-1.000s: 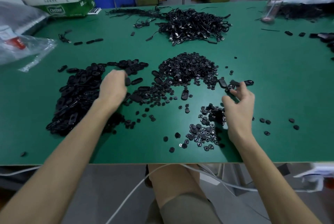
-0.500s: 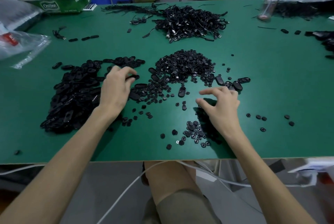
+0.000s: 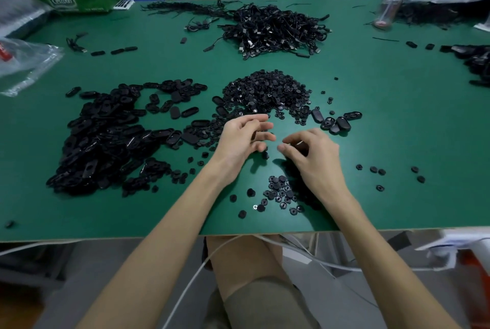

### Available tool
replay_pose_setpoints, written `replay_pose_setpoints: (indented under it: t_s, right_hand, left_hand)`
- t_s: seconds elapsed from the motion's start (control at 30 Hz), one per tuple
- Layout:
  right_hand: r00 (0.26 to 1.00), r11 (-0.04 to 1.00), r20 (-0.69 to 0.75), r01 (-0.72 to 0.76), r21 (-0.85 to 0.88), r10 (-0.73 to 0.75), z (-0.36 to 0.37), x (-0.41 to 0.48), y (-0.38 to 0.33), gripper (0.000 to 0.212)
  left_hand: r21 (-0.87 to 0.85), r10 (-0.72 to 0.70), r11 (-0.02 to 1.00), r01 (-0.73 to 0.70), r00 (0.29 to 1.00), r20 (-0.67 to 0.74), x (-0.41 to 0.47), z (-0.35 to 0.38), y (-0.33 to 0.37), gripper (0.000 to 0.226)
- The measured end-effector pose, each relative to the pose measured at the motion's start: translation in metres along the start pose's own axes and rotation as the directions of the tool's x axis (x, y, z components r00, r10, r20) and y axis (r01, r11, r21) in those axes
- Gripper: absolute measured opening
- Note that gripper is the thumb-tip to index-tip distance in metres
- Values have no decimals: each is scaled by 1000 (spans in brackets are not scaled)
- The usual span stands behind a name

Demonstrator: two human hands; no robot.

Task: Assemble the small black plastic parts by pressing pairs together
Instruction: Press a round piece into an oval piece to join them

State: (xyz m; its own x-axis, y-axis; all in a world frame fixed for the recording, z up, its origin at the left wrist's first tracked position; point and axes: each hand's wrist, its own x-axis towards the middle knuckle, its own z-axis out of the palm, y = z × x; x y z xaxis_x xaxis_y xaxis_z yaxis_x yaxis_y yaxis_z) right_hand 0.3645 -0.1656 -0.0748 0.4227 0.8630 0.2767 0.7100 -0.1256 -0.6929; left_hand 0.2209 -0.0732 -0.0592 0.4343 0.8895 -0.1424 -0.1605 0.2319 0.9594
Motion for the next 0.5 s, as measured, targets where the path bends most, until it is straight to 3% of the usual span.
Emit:
replay_pose_setpoints:
  t_s: [0.1, 0.2, 0.37, 0.5]
  right_hand:
    - [985, 979, 69, 168, -116, -161, 3, -4, -5, 34]
    - [951, 937, 165, 291, -195, -261, 9, -5, -7, 36]
    - [949, 945, 166, 293, -149, -268, 13, -3, -5, 23]
    - [943, 938, 164, 314, -149, -290, 13, -5, -6, 17]
  left_hand:
    - [-47, 73, 996, -74, 997, -34, 0, -5, -1, 28]
    - [-102, 132, 985, -137, 990, -57, -3, -8, -3, 27]
    - [-94, 195, 976, -195, 981, -16, -8, -7, -7, 23]
    - [-89, 184, 978, -190, 981, -67, -7, -8, -8, 20]
